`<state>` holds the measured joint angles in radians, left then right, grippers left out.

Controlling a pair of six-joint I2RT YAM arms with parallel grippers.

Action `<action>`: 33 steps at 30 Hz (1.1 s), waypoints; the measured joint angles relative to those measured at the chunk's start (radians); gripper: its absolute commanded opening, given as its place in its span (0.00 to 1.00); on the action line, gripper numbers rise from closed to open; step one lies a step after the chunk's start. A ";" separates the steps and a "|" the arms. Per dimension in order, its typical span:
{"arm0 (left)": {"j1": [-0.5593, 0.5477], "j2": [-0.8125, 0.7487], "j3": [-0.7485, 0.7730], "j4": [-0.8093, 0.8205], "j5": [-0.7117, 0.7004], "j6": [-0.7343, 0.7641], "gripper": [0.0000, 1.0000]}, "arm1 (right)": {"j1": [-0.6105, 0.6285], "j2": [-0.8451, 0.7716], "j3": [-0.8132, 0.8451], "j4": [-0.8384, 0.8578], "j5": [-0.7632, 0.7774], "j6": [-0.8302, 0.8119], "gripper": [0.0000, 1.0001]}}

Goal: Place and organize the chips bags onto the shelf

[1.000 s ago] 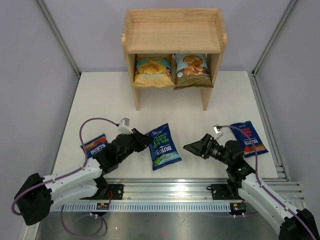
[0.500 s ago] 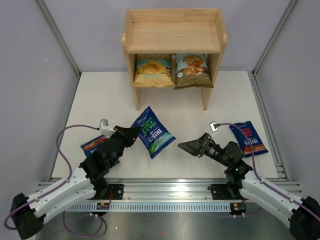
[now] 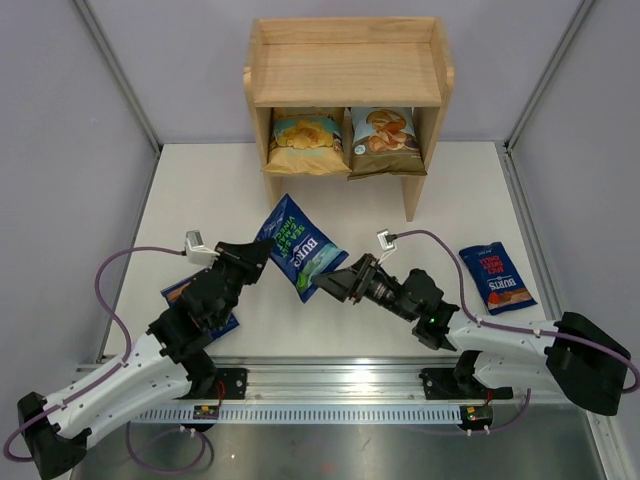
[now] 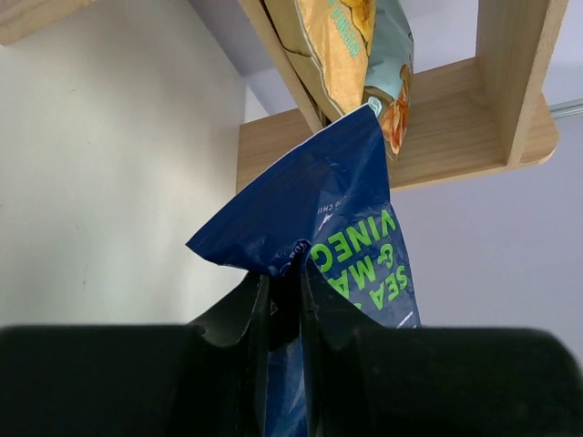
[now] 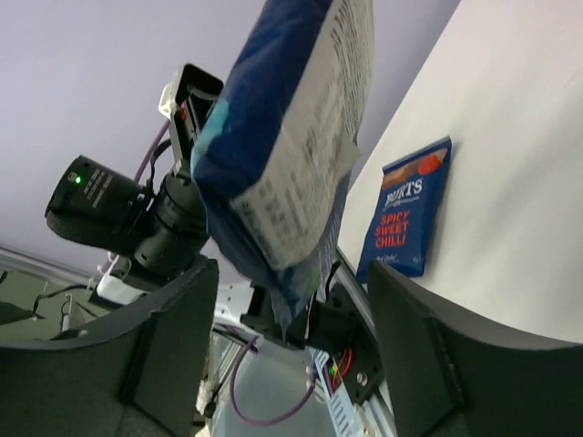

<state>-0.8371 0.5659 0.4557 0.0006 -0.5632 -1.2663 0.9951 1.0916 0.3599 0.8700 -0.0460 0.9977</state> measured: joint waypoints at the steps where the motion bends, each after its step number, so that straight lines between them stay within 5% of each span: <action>1: 0.000 0.004 0.005 -0.004 0.000 0.000 0.00 | 0.001 0.024 0.011 0.019 0.007 -0.003 0.71; 7: -0.002 0.011 0.016 -0.021 0.001 0.012 0.00 | 0.006 0.082 0.052 0.065 0.077 -0.015 0.68; 12: -0.002 0.010 0.016 -0.003 0.002 0.027 0.00 | 0.006 0.103 0.117 0.051 0.118 -0.018 0.54; 18: -0.002 -0.003 0.011 0.002 0.002 0.031 0.00 | 0.007 0.113 0.123 0.020 0.143 -0.009 0.60; 33: -0.002 -0.065 -0.026 0.047 0.003 0.030 0.00 | 0.007 0.085 0.124 -0.070 0.132 -0.003 0.30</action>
<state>-0.8394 0.5007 0.4301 0.0479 -0.5602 -1.2362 1.0023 1.1767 0.4843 0.7998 0.0860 0.9951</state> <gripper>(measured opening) 0.157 0.328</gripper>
